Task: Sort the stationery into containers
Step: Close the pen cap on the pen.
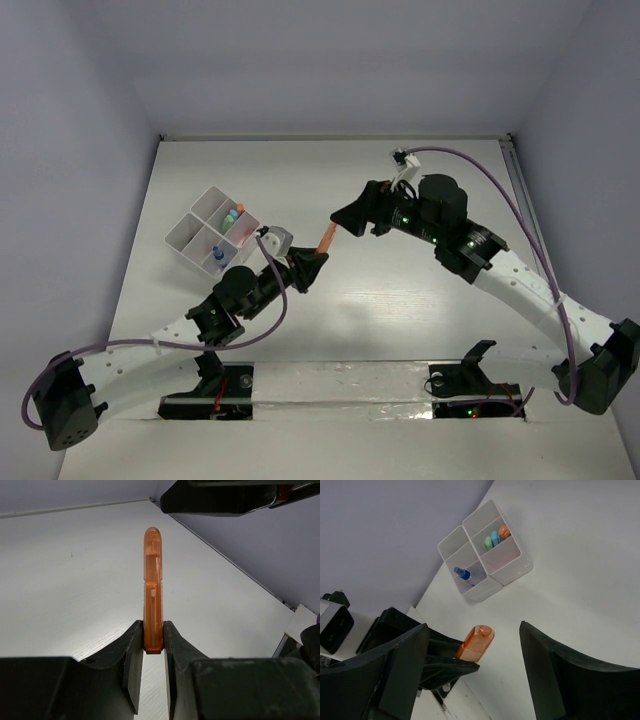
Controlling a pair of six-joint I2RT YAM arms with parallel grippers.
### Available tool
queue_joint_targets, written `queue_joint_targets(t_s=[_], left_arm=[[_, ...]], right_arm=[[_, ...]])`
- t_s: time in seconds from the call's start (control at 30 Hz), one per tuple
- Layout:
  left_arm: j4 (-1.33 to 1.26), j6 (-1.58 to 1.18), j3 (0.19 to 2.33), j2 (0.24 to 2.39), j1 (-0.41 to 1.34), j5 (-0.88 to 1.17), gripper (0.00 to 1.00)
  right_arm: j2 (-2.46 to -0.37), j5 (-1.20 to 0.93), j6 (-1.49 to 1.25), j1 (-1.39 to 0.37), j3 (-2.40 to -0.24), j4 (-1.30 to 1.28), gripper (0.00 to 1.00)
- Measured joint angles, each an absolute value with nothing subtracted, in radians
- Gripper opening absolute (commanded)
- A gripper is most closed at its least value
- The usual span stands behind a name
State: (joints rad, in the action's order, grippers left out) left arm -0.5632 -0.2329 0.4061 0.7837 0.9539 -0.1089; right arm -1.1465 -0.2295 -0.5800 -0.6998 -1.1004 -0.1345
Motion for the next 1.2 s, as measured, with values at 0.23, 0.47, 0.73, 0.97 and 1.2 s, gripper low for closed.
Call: queue_joint_targets(t_s=[0.23, 0.47, 0.73, 0.97, 1.2], left_arm=[[-0.576, -0.234, 0.406, 0.813, 0.962, -0.109, 0.0], [-0.587, -0.233, 0.406, 0.846, 0.963, -0.109, 0.0], [-0.606, -0.233, 0.406, 0.848, 0.963, -0.133, 0.0], [-0.61, -0.233, 0.406, 0.862, 0.963, -0.135, 0.0], [-0.62, -0.233, 0.406, 0.862, 0.972, -0.136, 0.0]], right_arm=[[-1.234, -0.297, -0.616, -0.7, -1.097, -0.086, 0.65], [-1.257, -0.326, -0.637, -0.7, -1.062, -0.038, 0.57], [-1.257, -0.337, -0.674, -0.701, -1.005, 0.002, 0.56], [-1.257, -0.352, -0.707, -0.702, -0.968, 0.053, 0.46], [-1.257, -0.353, -0.712, -0.707, -0.966, 0.064, 0.58]])
